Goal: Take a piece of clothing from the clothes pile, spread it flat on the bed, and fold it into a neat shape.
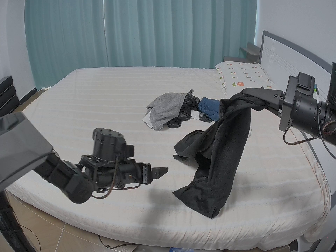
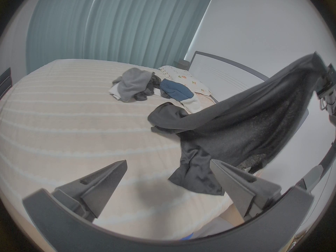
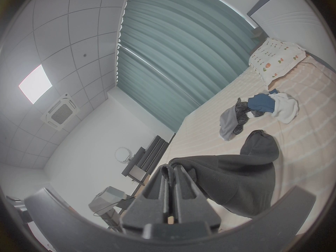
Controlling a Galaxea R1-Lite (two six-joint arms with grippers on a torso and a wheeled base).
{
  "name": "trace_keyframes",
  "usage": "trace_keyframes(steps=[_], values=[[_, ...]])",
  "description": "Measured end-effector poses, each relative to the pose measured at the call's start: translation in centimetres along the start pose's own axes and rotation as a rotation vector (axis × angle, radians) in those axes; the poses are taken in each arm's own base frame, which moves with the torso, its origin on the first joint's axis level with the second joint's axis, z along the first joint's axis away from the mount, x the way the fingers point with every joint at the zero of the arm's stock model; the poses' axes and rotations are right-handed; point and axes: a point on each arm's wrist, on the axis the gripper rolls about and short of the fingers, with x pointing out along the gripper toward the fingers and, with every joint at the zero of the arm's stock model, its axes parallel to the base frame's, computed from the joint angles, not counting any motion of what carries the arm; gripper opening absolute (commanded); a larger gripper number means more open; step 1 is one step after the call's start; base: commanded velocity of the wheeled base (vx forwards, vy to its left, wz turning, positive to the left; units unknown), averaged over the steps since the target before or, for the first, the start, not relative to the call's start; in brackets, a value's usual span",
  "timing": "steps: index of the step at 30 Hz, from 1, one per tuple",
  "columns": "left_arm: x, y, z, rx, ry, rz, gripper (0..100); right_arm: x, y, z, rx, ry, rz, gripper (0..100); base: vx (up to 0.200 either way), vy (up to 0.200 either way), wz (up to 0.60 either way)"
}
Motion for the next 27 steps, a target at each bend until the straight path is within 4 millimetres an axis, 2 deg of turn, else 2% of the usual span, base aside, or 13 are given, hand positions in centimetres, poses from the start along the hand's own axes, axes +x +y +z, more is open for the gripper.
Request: trace_keyframes(steps=[9,15,22,27], values=[[5.0,-0.9,0.7,0.016,-0.041,0.026,100,0.1,1.7,0.2,-0.011,-0.002,0.064,0,0.0,0.0,0.0],[7.7,-0.8,0.1,0.0,-0.033,0.031,100,0.1,2.9,0.5,-0.019,-0.009,0.11,0,0.0,0.0,0.0],[9.1,-1.6,-0.9,-0.083,-0.009,0.008,100,0.8,3.2,0.3,-0.02,0.003,0.124,0,0.0,0.0,0.0],[9.7,-2.2,-1.4,-0.079,0.002,-0.005,100,1.2,3.7,0.6,-0.022,-0.005,0.143,0,0.0,0.0,0.0]])
